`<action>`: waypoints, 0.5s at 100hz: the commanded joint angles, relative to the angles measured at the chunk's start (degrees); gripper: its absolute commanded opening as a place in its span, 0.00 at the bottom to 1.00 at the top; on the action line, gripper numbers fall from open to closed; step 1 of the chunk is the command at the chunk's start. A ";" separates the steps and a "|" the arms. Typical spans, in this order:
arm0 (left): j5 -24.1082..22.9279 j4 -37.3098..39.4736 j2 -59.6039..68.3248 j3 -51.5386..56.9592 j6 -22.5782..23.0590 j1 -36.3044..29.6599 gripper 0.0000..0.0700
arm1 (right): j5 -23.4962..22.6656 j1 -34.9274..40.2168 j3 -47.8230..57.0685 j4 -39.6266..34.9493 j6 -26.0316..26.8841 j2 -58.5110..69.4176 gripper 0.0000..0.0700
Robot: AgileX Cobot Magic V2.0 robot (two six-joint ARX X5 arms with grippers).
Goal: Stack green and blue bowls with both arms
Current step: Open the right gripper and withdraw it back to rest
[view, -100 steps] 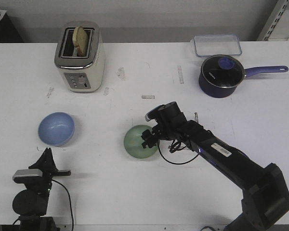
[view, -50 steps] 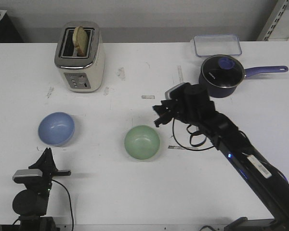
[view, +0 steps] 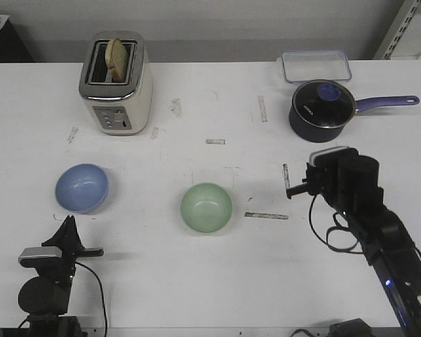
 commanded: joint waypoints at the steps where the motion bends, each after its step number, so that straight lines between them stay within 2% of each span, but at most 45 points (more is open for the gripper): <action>1: 0.07 0.46 0.02 -1.05 -0.11 0.02 0.00 | 0.26 -0.24 -5.66 3.30 -0.90 -4.24 0.00; 13: 0.04 0.39 0.02 -1.05 -0.09 0.02 0.00 | 0.22 -1.49 -15.93 6.93 -1.66 -13.59 0.00; 40: 0.09 0.31 0.02 -1.05 -0.26 0.02 0.00 | -0.22 -2.89 -29.53 7.04 -2.54 -33.46 0.00; 50: 0.09 2.89 0.02 -0.48 -4.09 0.02 0.00 | -0.20 -2.89 -31.69 7.13 -2.54 -38.73 0.00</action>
